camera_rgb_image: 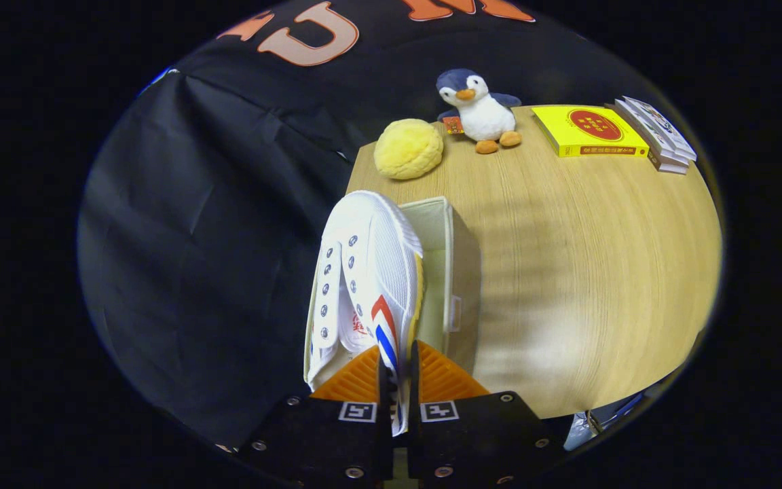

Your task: Open the storage box then place both shoes into the box .Put the left shoe in first, then the right shoe, with the right side of both shoes facing outward in a uniform manner.

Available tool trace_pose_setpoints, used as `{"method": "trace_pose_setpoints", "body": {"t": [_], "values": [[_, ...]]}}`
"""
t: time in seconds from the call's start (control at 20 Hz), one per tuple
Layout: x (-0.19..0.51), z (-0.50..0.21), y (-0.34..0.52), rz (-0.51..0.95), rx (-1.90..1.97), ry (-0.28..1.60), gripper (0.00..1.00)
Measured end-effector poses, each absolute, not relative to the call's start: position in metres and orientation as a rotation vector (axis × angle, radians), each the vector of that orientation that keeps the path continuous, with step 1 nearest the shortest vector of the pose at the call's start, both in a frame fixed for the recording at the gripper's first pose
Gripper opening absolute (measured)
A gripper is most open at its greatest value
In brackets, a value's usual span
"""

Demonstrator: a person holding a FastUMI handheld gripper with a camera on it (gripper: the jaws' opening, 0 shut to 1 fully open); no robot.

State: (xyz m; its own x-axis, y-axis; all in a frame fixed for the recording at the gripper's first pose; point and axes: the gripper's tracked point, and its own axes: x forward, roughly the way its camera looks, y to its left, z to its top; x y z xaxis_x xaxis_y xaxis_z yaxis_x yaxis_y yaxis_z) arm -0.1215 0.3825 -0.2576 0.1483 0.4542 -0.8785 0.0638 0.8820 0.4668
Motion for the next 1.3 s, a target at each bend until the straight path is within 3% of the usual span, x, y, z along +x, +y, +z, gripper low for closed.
{"method": "trace_pose_setpoints", "body": {"t": [0.3,0.6,0.7,0.8,1.3], "values": [[-0.134,-0.288,0.401,0.221,0.343,1.476,0.09],[-0.137,-0.319,0.388,0.051,0.201,1.520,0.11],[-0.137,-0.319,0.402,0.051,0.243,1.524,0.20],[-0.134,-0.314,0.408,0.077,0.231,1.496,0.42],[-0.086,-0.249,0.385,0.235,0.226,1.195,0.66]]}}
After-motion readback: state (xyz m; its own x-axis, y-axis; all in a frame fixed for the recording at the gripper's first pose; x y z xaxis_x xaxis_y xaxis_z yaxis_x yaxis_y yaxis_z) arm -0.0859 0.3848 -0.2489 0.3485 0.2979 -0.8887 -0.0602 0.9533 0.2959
